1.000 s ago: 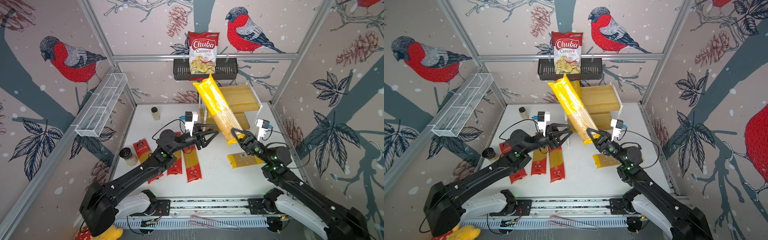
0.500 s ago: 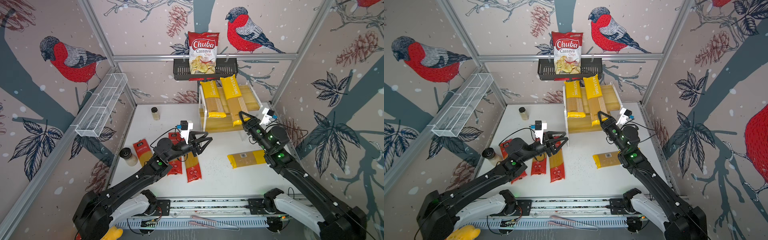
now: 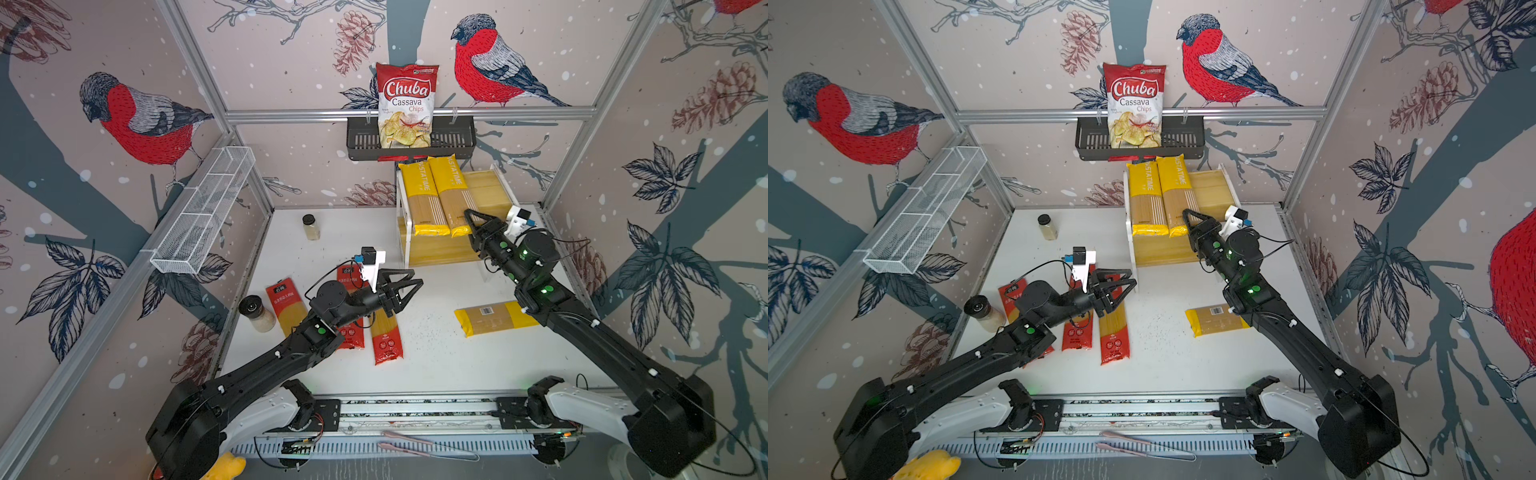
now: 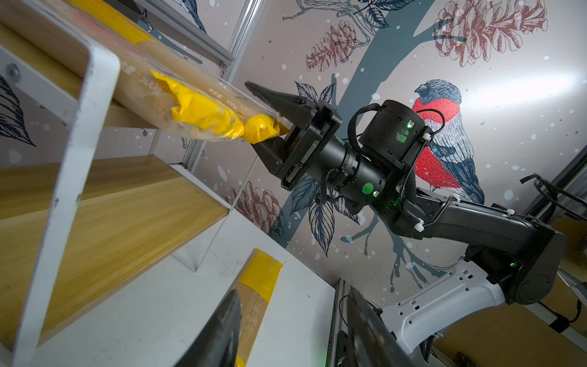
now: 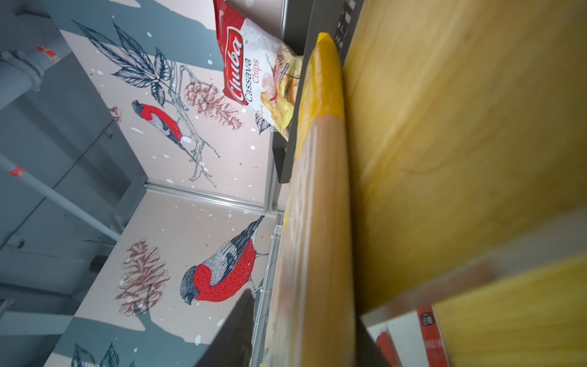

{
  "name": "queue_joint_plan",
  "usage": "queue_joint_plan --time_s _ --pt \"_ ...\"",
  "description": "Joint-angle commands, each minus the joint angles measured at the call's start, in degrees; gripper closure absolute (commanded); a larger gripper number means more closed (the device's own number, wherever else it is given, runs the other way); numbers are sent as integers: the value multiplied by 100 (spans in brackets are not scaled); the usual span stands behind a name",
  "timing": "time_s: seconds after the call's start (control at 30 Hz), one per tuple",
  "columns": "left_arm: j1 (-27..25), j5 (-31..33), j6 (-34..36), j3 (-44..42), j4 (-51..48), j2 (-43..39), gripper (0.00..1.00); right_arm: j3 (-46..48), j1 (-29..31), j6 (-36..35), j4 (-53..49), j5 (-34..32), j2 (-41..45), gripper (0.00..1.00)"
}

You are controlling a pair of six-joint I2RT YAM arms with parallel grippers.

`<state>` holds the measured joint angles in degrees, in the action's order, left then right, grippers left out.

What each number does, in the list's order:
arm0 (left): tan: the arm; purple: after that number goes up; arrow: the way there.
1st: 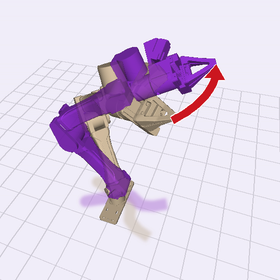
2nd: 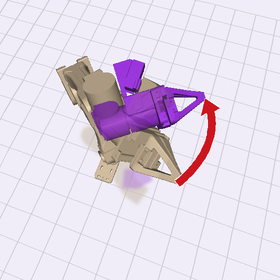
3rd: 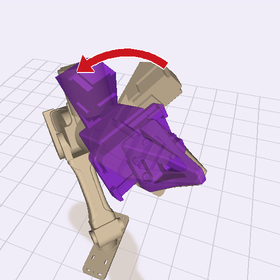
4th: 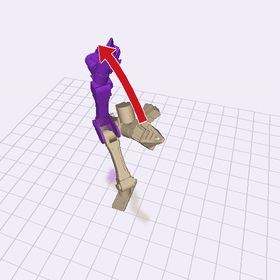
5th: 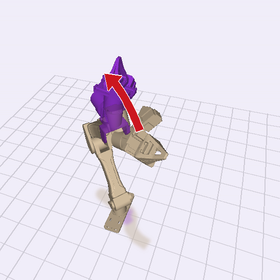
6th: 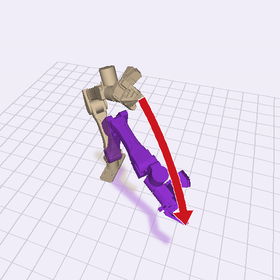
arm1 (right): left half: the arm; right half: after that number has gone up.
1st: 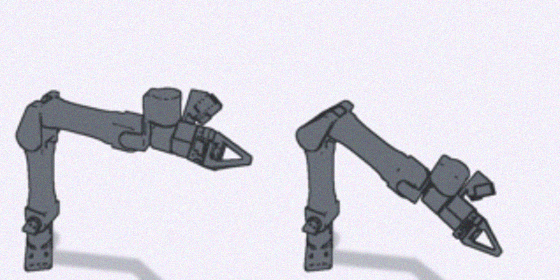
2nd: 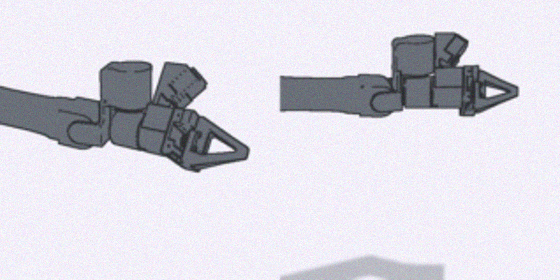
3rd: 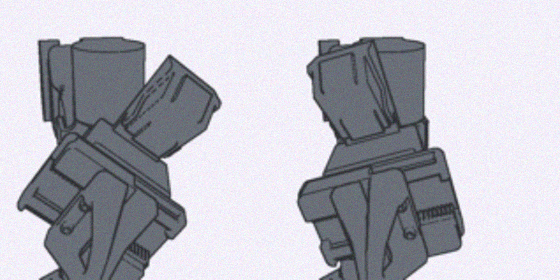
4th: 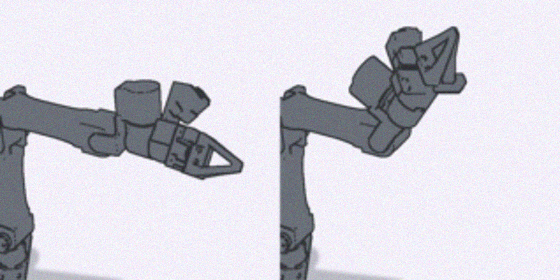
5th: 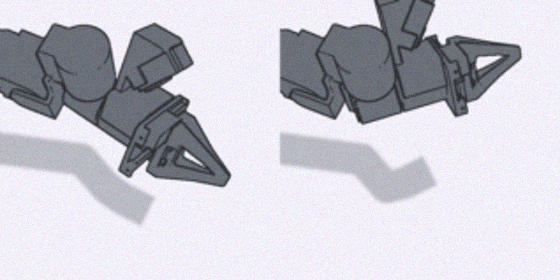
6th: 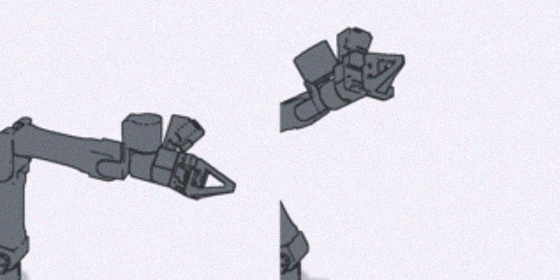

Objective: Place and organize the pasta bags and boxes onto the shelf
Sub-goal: 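Push the yellow pack deeper onto the upper shelf with the right gripper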

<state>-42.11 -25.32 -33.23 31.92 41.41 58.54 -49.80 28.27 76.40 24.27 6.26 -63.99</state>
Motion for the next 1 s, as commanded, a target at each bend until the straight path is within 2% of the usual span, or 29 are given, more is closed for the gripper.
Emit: queue_joint_plan --time_s 0.0,0.13,0.27,0.43,0.7,0.87,0.93,0.97 --pt "1 0 -51 -36 268 17 47 141 -5 -20 250 76 151 53" --pt "1 -27 -72 -46 345 101 47 539 -14 16 274 -110 494 55" --pt "-4 -58 -132 -55 429 159 47 547 -8 -123 58 -126 661 57" --pt "-8 -61 -170 -61 438 169 47 531 -15 -158 96 -86 584 73" --pt "-41 -64 -201 -68 403 149 47 217 -32 -154 343 126 97 83" --pt "-43 -29 -184 -115 378 102 47 240 -41 -119 325 237 33 83" --pt "-43 -17 -174 -134 384 98 47 301 -41 -119 319 227 86 79" --pt "-43 -18 -168 -134 383 107 47 313 -41 -125 311 211 121 72"
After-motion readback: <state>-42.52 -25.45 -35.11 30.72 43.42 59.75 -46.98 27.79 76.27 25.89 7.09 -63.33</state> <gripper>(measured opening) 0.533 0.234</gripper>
